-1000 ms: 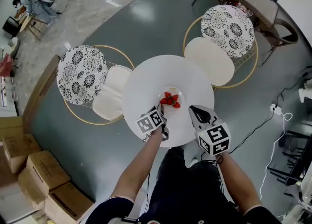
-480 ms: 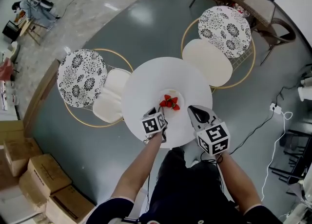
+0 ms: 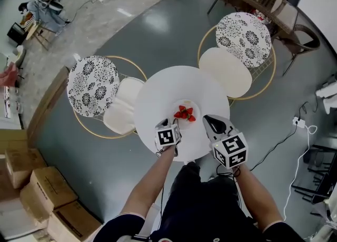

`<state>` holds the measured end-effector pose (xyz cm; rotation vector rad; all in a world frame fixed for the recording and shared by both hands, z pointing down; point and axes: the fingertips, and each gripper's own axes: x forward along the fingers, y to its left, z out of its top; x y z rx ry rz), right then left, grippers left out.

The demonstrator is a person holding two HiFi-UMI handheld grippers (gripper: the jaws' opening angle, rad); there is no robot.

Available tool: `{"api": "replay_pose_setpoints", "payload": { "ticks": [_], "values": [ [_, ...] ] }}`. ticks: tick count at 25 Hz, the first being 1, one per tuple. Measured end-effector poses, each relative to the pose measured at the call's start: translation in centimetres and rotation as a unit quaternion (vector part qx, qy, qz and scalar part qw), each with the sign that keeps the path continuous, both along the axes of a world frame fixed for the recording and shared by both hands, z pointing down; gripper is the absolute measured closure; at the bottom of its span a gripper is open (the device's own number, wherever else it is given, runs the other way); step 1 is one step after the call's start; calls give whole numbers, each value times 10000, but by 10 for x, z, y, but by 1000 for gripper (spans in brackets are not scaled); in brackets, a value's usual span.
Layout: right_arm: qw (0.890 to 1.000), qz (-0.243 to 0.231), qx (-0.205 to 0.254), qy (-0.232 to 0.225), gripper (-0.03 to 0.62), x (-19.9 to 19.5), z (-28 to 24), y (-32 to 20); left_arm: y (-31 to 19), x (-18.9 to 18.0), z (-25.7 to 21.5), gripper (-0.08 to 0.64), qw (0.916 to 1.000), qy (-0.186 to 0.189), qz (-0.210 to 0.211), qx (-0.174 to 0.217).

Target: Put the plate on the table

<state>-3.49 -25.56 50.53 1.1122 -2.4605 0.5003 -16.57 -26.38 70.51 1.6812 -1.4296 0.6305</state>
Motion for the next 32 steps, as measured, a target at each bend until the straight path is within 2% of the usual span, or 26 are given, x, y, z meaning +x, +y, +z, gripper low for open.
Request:
{"api": "replay_pose_setpoints", "payload": {
  "ticks": [4,8,13,20,27,32],
  "values": [
    [9999,-22,105,-68,588,-1,-8,-1,3,-3,-16,400,9997,62,62,212],
    [9996,-19,236,-161,588,-1,-19,-4,2,2,-52,402,9967,182,298,733],
    [9986,-54,438,-306,588,-7,-34,-6,5,8,-107,408,9870,173,628,1470],
    [9970,-204,655,-350,588,-16,-48,1,22,12,-173,546,9648,84,930,2460],
    [9922,-402,1120,-368,588,-27,-68,10,38,27,-230,554,9368,309,1206,3270],
    [9860,-567,1328,-828,588,-32,-93,24,47,46,-264,554,9200,629,1529,3554]
  ]
}}
